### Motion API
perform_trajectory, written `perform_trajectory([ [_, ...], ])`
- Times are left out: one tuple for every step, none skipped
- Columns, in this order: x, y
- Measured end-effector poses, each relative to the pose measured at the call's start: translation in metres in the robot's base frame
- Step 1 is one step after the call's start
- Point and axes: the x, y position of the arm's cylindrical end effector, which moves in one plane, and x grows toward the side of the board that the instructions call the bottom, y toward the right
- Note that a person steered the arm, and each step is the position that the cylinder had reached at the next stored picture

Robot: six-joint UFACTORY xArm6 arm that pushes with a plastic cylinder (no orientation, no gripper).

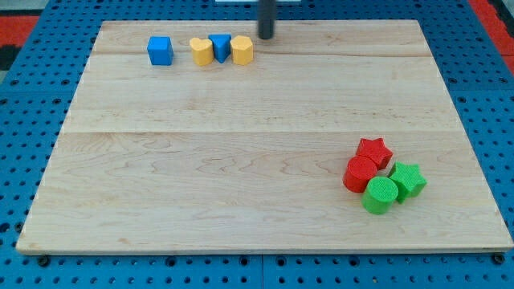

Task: Move the blue triangle to the bottom right of the yellow heart

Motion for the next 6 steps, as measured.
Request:
perform_trajectory([
  [-0.003,-0.010],
  [0.017,-0.015],
  [0.011,-0.029],
  [0.033,-0.028],
  [0.079,-0.033],
  [0.141,-0.029],
])
